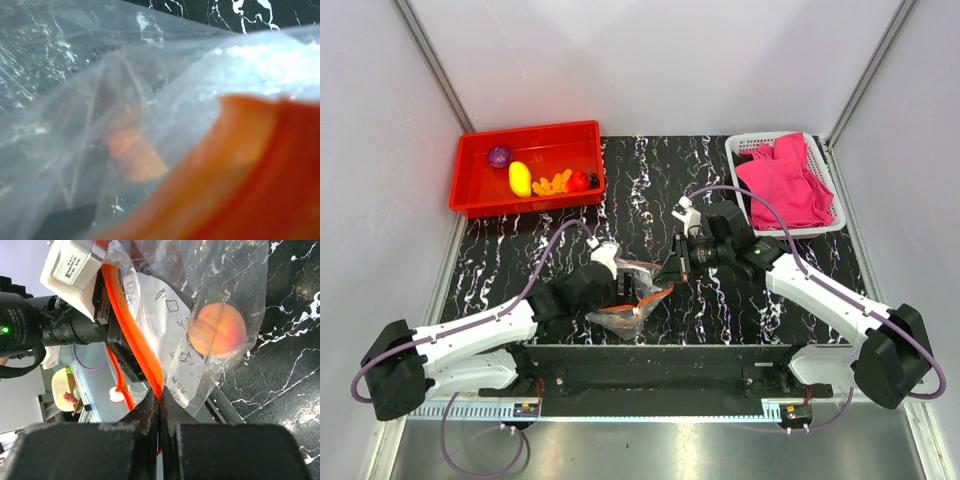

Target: Open the zip-top bag and remove the fake food

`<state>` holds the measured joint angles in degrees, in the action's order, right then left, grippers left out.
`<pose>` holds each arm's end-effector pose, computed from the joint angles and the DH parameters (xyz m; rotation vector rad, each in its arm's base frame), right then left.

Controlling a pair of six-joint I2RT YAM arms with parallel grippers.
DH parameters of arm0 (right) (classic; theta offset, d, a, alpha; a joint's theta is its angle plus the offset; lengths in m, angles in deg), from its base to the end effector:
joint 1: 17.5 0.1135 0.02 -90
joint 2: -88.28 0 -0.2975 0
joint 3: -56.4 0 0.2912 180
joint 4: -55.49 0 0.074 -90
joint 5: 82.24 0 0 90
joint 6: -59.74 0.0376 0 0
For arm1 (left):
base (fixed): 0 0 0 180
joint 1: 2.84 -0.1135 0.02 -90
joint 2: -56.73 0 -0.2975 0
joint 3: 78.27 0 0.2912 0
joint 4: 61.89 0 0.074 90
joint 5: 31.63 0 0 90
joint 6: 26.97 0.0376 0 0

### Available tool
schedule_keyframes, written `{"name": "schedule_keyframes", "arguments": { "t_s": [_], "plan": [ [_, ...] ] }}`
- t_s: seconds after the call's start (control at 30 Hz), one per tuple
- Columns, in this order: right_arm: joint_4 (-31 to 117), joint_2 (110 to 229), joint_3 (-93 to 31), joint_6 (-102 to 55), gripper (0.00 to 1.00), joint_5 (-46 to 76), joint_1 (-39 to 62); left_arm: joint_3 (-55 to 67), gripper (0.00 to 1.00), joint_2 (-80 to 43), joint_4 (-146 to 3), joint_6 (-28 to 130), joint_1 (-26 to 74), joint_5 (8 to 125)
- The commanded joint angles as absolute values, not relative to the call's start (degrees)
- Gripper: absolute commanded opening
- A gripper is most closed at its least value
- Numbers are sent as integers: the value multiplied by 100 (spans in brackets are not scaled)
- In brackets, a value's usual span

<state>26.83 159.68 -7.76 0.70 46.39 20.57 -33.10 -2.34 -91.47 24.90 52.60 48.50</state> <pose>0.2199 0.2021 0.2981 -0.5694 2.3355 1.3681 0.1360 -0.1860 0.2223 0.2728 2.3836 -0.6093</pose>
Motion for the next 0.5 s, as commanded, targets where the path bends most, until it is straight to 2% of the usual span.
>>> {"name": "schedule_keyframes", "arguments": {
  "t_s": [0.0,0.1,0.13,0.27,0.33,0.37,0.47],
  "plan": [
    [2734,15789,-805,68,0,4687,2012,-3306,75,-390,-9171,2445,5183,4993],
    [2734,15798,-787,68,0,4679,2012,-3280,67,-584,-9188,2480,5183,4984],
    [2743,15807,-779,59,0,4679,2012,-3289,61,-611,-9188,2471,5183,4976],
    [2743,15824,-761,50,0,4687,2012,-3307,56,-637,-9127,2454,5183,4976],
    [2743,15816,-752,33,0,4687,2003,-3289,60,-690,-9100,2480,5183,5010],
    [2734,15824,-752,32,0,4687,2012,-3306,69,-707,-9048,2489,5183,5098],
    [2734,15833,-761,33,0,4687,2012,-3341,78,-839,-8951,2498,5183,5291]
  ]
}}
